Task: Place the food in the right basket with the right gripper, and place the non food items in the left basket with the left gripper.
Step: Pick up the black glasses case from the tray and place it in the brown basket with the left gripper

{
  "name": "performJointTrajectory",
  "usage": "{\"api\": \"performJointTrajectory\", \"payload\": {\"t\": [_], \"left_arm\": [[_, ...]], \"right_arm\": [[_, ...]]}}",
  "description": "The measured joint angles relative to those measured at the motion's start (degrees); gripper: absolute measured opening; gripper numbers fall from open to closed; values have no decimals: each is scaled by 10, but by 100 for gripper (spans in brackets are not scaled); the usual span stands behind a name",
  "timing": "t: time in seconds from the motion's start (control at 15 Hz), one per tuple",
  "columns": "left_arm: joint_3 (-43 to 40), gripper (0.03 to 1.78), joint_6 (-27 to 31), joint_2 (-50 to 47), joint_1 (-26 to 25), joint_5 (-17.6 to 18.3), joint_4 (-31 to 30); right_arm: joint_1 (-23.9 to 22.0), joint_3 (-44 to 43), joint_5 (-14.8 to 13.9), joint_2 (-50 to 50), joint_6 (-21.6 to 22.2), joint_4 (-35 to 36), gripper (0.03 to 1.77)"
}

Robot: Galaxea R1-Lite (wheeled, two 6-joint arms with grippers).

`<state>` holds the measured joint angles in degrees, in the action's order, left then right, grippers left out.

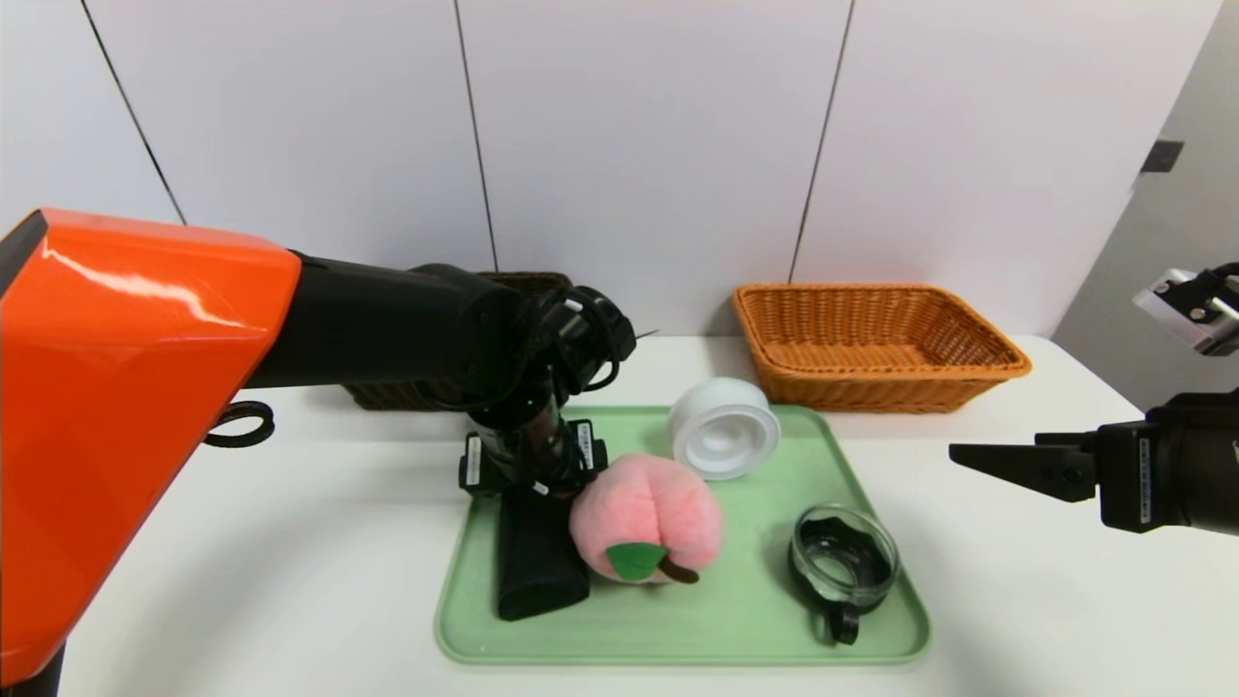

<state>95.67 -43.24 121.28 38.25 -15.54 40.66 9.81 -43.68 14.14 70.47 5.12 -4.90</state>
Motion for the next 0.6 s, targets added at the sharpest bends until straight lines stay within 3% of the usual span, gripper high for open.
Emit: {"api": "performJointTrajectory", "payload": {"t": [0.47,0.53,0.6], "left_arm": [[-3,169,1,1,0,1,0],[-3,160,1,2,0,1,0],[-3,141,1,2,0,1,0]], "right_arm": [[0,-1,0,-2,0,0,171],[0,-1,0,-2,0,0,171],[0,-1,0,-3,0,0,171]]}}
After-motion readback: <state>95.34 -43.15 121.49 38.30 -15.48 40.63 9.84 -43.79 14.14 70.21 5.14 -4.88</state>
